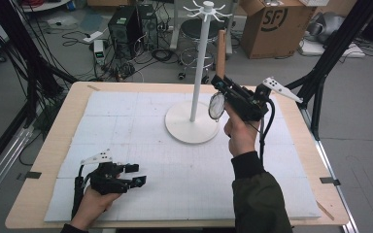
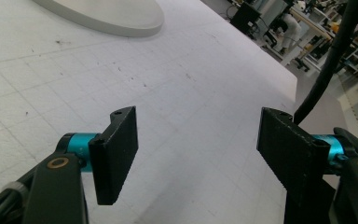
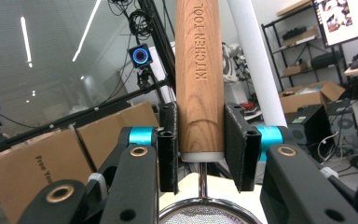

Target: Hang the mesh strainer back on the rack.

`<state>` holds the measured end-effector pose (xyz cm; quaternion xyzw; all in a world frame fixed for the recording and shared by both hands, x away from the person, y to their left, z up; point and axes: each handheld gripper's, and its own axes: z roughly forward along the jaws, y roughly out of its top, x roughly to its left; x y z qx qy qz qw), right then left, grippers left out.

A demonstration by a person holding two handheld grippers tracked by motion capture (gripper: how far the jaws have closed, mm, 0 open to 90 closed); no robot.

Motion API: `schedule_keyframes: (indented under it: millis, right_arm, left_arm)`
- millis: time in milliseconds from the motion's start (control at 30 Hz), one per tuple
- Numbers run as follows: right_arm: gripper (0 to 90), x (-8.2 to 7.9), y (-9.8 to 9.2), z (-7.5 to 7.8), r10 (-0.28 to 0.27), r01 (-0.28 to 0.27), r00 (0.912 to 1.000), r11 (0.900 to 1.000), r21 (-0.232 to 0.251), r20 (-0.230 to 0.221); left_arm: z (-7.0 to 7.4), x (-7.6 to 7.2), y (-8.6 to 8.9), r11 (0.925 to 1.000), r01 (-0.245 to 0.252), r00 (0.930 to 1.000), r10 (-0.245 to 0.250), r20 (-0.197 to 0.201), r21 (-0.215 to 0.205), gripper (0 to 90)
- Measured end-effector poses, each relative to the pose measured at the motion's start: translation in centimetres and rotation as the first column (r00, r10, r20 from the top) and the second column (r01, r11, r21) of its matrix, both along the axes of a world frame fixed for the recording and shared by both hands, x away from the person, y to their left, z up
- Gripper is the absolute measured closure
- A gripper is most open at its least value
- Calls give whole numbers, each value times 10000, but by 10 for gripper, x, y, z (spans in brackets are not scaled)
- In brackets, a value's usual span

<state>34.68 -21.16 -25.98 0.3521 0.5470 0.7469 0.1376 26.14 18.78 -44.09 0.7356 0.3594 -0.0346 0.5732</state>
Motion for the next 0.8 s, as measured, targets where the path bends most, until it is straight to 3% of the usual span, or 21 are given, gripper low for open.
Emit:
schedule_keyframes:
  millis: [233,800]
  right_arm:
    - [690,7,-1,12,-167,163,9998,9995,271,148]
    - [690,27,0,16,-164,162,9999,9993,350,48]
  left_arm:
    - [-1,1,1,10000,-17,10000,17,-37,-51,297]
    - [-2,2,2,9999,-35,9999,33,-131,-138,297]
